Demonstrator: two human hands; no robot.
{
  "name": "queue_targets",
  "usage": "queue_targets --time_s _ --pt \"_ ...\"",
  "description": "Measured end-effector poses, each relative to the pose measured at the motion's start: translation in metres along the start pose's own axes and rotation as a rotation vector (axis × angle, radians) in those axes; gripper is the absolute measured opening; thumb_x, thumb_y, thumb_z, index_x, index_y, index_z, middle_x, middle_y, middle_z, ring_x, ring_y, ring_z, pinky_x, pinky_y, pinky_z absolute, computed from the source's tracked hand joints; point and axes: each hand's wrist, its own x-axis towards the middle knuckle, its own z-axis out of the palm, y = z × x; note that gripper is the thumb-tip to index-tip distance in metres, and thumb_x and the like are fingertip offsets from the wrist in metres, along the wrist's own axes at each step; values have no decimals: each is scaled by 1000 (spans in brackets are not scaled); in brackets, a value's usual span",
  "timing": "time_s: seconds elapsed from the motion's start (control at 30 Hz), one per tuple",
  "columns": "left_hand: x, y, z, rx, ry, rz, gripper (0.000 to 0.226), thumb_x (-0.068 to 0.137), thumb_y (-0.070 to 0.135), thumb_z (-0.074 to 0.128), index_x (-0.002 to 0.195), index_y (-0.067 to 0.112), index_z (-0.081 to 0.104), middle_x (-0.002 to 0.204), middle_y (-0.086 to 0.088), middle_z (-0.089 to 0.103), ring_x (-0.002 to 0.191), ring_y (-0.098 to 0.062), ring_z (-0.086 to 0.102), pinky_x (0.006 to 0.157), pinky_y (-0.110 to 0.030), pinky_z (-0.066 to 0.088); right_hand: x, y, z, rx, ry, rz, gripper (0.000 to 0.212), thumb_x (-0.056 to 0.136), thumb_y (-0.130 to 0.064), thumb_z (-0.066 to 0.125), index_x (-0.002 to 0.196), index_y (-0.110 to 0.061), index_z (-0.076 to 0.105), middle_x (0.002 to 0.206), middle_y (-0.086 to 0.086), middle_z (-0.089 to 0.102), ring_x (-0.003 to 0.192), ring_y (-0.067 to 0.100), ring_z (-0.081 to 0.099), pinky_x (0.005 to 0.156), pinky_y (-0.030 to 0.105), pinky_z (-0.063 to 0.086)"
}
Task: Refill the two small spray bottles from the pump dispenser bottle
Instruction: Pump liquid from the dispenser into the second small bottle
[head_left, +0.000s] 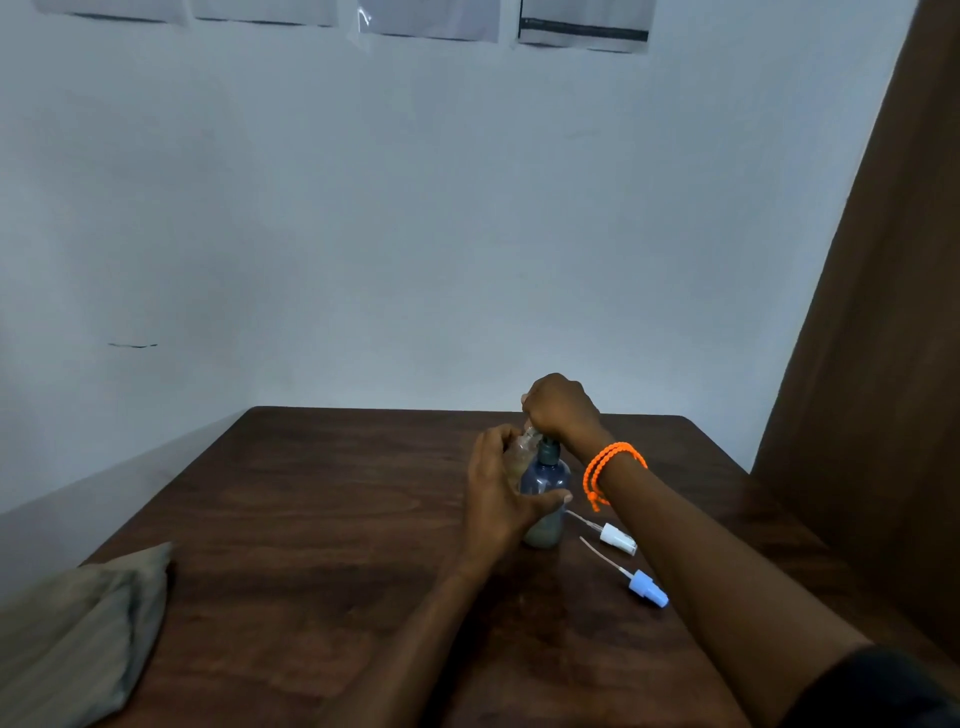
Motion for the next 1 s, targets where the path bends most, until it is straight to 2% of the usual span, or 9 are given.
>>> queue_targets --time_s 0.13,0.33,0.53,0.77,0.9,1.0 --pt "-1 -2 -1 -3 1 -15 79 51 35 100 115 24 56 110 7 56 103 -9 59 81 -16 48 -5 3 4 -28 6 -4 19 90 -24 51 77 -13 59 90 11 67 83 32 62 61 31 42" --pt "0 0 1 -9 7 -24 77 52 30 100 114 26 54 110 7 56 102 -4 57 80 -12 47 4 -2 -1 -16 -29 13 17 88 -23 52 78 -13 61 86 7 64 77 27 59 52 26 35" --pt "0 -2 0 -20 14 -32 78 51 33 101 114 26 56 112 7 59 103 -9 60 82 -19 51 0 4 6 -24 -25 6 19 88 -20 52 73 -12 59 82 8 64 70 25 56 51 26 35" --pt "1 -3 1 2 5 -23 76 52 34 99 112 27 54 109 6 57 101 -6 58 79 -15 48 4 1 2 -4 -25 -6 20 88 -21 51 80 -10 65 85 7 69 76 27 62 55 28 41" --pt "0 -2 -1 -4 11 -28 78 51 36 100 114 30 54 112 6 59 103 -10 60 81 -19 51 0 5 8 -34 13 -15 22 90 -22 50 72 -13 60 81 7 65 70 25 57 53 27 37" --pt "-1 1 -1 -4 14 -27 76 52 36 100 112 30 53 110 7 58 102 -10 60 81 -21 52 -2 2 2 -43 21 -16 20 90 -22 51 74 -13 59 82 7 65 74 27 58 52 26 35"
